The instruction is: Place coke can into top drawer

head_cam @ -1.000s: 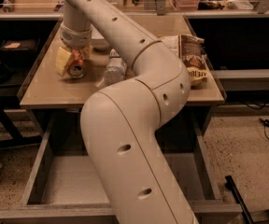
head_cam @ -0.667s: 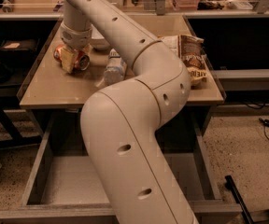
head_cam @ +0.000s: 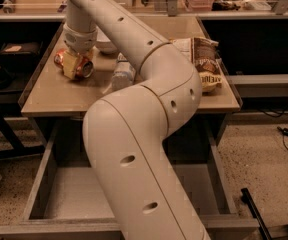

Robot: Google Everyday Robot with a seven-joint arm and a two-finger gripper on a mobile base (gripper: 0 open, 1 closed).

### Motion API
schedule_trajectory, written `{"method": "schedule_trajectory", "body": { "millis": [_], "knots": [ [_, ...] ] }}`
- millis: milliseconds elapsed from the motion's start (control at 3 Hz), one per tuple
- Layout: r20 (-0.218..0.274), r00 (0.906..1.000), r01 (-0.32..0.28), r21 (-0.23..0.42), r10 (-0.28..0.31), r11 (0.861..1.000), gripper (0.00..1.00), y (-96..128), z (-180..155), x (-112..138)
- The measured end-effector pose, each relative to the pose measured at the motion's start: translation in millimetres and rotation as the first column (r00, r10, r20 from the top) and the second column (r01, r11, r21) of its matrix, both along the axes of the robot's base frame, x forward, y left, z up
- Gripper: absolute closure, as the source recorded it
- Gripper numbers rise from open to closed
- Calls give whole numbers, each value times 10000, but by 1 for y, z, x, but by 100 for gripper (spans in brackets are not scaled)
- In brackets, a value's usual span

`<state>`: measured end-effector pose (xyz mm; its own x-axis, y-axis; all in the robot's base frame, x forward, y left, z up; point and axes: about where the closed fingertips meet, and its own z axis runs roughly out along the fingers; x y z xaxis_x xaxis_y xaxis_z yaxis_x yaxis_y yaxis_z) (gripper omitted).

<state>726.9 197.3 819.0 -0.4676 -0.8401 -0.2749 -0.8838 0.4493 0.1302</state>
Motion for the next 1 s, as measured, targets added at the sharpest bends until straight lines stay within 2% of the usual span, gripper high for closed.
{"method": "schedule_trajectory", "body": {
  "millis": [333, 1000],
  "knots": [
    [189, 9993, -324, 266, 319, 9991, 100, -6, 13, -4],
    [412, 9927, -1180, 1513, 1130, 9814, 100, -32, 52, -45]
  ]
}}
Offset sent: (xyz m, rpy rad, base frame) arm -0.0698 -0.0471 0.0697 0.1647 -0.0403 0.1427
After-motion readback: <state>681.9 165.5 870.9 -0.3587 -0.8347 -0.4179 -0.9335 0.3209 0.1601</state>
